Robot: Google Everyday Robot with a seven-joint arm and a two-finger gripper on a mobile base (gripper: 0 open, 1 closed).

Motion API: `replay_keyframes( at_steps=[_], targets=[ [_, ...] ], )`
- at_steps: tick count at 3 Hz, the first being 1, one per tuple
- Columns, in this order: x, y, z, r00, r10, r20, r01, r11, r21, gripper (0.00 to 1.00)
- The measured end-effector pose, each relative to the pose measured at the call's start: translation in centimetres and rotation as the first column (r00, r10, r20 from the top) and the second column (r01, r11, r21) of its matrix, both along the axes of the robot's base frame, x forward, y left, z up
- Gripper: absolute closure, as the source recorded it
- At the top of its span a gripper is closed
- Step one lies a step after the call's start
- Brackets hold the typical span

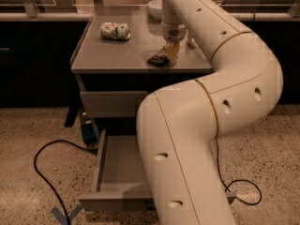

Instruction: Place rxbar chocolate into top drawer

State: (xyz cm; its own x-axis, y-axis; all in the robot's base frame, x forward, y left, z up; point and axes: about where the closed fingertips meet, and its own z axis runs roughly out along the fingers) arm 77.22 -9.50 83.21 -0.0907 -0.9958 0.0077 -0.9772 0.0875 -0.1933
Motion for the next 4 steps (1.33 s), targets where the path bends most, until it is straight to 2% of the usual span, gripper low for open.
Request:
replay_keyframes(
  at_steps=[1,2,3,4],
  targets=[
    [-1.57,1.58,1.83,0.9998,0.02,0.008,-0.02,0.999,-0.049,1.0],
    [-1.6,1.55,1.68,0.9998,0.02,0.006,-0.02,0.999,-0.049,1.0],
    [-1.6,1.55,1.68,0.9998,0.02,0.006,-0.02,0.999,-0.049,0.82],
    [-1.6,1.55,1.68,0.9998,0.02,0.006,-0.02,0.999,-0.049,0.58]
  ],
)
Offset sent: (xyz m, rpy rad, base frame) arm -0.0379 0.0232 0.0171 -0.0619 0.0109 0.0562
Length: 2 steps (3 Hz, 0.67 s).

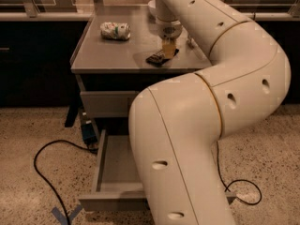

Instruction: Place rxbar chocolate into top drawer

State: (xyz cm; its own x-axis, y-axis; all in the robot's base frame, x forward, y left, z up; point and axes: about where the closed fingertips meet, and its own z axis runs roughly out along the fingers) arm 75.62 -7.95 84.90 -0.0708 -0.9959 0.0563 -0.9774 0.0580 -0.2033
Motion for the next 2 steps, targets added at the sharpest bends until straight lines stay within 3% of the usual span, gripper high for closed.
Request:
replay_keyframes(
  at_steps=[2],
  targets=[
    [0.0,0.0,0.0,1.0,0.0,0.0,0.0,1.0,0.0,0.11]
  ],
)
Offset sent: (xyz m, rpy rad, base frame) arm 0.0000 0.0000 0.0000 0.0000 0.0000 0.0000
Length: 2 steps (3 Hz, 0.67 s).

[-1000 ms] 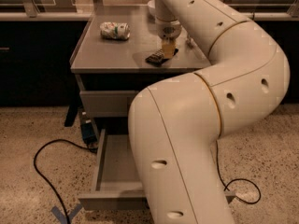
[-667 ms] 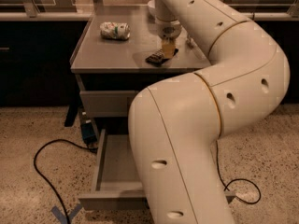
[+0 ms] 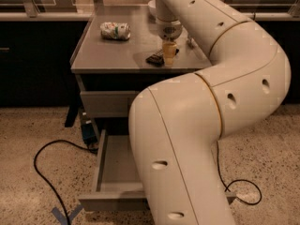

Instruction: Place rxbar chocolate into top drawer

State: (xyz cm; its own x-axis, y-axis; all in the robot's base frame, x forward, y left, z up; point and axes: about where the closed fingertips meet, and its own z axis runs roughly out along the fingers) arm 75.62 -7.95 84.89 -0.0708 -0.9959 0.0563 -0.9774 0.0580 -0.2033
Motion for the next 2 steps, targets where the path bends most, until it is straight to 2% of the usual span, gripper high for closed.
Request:
replay_keyframes(
  at_steps=[1,2],
  targets=[
    [0.0,0.0,0.0,1.0,0.0,0.0,0.0,1.0,0.0,0.0],
    [0.0,0.0,0.0,1.0,0.0,0.0,0.0,1.0,0.0,0.0]
  ],
)
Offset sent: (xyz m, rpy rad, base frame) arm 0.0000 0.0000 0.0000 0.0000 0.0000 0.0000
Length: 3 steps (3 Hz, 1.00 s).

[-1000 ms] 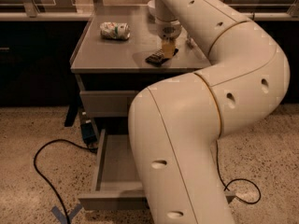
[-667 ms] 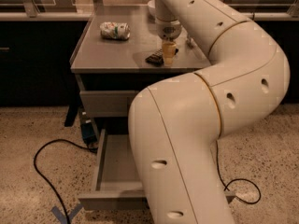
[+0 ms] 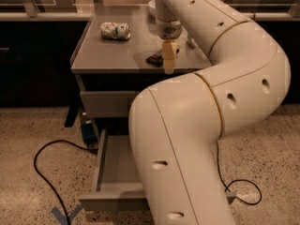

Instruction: Place rxbar chocolate into top drawer

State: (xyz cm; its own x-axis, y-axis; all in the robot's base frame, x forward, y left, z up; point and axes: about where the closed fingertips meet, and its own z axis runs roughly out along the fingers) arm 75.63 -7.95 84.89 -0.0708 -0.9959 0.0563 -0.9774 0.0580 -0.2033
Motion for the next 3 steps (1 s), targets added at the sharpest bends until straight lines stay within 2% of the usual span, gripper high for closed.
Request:
replay_keyframes(
  at_steps=[1,2,3],
  targets=[
    [0.7,0.2,0.2,0.9991,0.037,0.018,-0.037,0.999,-0.029,0.0],
    [1.8,0.4,1.0,0.9919,0.124,0.028,-0.12,0.988,-0.098,0.0],
    [2.4,0.6,1.5,0.9703,0.241,0.021,-0.237,0.965,-0.107,0.0]
  ],
)
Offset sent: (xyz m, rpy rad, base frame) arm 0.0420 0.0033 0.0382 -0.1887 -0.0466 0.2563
